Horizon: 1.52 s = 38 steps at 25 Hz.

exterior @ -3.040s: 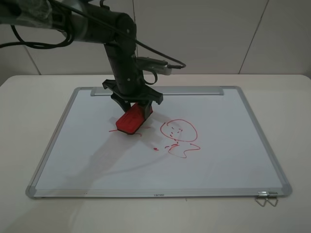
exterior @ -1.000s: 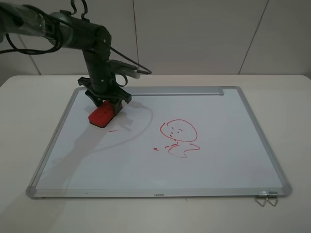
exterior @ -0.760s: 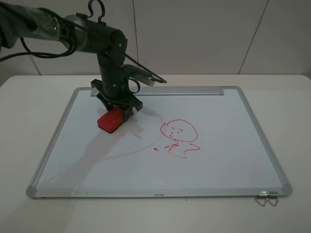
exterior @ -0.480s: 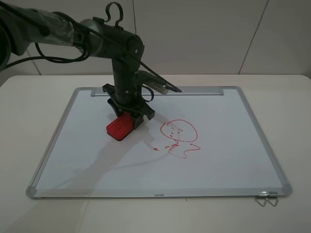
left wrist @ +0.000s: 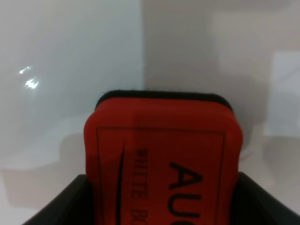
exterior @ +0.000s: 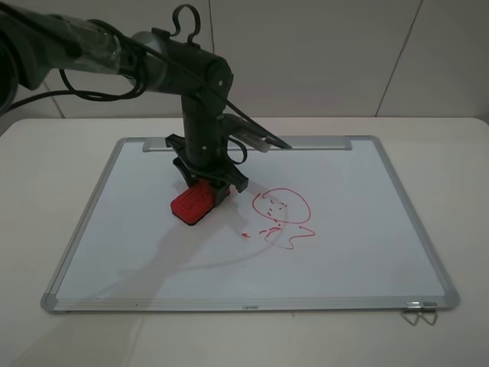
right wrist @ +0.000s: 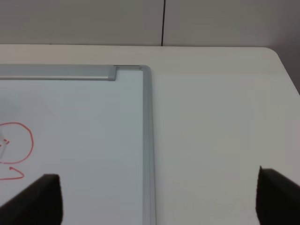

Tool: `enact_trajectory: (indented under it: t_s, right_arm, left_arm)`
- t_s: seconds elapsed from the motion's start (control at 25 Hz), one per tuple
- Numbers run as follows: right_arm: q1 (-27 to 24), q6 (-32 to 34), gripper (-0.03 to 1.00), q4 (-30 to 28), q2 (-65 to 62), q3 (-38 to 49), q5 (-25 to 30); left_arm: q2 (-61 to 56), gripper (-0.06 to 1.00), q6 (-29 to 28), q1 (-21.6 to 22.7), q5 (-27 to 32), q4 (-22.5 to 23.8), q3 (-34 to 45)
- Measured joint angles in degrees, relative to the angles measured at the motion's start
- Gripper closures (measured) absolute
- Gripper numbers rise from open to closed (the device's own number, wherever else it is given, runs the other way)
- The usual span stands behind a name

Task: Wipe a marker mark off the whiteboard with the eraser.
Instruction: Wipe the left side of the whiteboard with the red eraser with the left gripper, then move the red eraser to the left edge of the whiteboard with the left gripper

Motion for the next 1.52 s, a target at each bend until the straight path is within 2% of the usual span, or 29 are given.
enact_trajectory:
  t_s: [0.2, 0.4, 0.6, 0.76, 1.28, 1.52]
  right_arm:
    - [0.0, 0.0, 0.26, 0.0, 0.0, 0.0, 0.0]
    - [0.0, 0.0, 0.26, 0.0, 0.0, 0.0, 0.0]
    - [0.0, 0.0, 0.26, 0.0, 0.0, 0.0, 0.0]
    - [0.0, 0.0, 0.26, 0.0, 0.0, 0.0, 0.0]
    - [0.0, 0.0, 0.26, 0.0, 0.0, 0.0, 0.0]
    - [0.0, 0.0, 0.26, 0.0, 0.0, 0.0, 0.0]
  left_arm:
    - [-3.75, 0.38, -1.3, -0.64, 1.43, -3.57, 1.04]
    - [-10.3, 0.38, -3.07, -0.64, 2.97, -3.76, 1.04]
    - [-11.93, 0.38, -5.03, -0.57, 4.53, -3.26, 1.4]
    - [-12.99, 0.38, -7.63, -0.2, 3.82, -3.26, 6.29]
    - [-28.22, 0.38, -20.99, 5.91, -16.81, -2.32, 39.51]
    - [-30.95, 0.38, -24.36, 9.88, -20.54, -0.28, 46.41]
